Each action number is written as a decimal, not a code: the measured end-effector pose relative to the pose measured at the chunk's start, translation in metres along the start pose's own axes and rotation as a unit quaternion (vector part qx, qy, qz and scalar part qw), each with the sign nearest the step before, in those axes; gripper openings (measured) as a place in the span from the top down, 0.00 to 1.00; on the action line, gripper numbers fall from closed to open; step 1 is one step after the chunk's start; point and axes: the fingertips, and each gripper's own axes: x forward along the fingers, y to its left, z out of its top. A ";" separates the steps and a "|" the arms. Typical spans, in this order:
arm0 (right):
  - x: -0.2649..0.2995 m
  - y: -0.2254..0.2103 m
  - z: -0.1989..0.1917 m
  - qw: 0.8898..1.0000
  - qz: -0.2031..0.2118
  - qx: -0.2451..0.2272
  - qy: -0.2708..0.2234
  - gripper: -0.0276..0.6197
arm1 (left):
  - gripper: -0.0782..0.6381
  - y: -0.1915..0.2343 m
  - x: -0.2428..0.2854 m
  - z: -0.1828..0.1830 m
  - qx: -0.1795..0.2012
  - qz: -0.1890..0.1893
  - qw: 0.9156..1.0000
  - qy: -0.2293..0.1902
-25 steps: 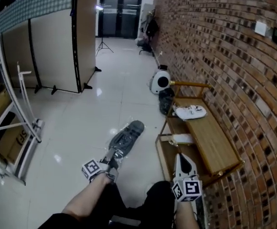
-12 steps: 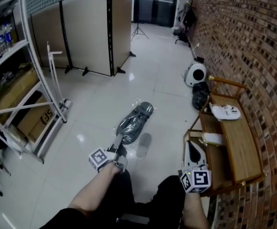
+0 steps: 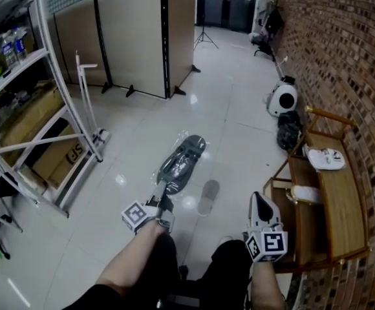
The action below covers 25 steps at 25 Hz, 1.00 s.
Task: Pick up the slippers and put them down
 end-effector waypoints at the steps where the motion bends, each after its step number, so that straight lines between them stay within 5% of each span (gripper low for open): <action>1: 0.006 0.000 -0.005 1.000 0.005 -0.002 0.004 0.94 | 0.73 0.006 0.002 0.001 0.000 0.006 1.000 0.000; 11: 0.106 -0.003 -0.061 0.999 0.023 0.010 0.030 0.94 | 0.73 0.091 0.055 0.000 -0.001 0.047 0.999 0.015; 14: 0.144 0.006 -0.077 0.999 0.033 0.026 0.030 0.94 | 0.73 0.121 0.083 -0.002 0.032 0.069 0.997 0.026; 17: 0.177 0.006 -0.093 0.998 0.050 0.034 0.027 0.94 | 0.73 0.136 0.111 -0.011 0.005 0.048 0.999 0.009; 25: 0.206 -0.007 -0.182 0.992 0.037 0.093 0.073 0.94 | 0.73 0.247 0.106 -0.041 -0.038 0.120 0.992 -0.012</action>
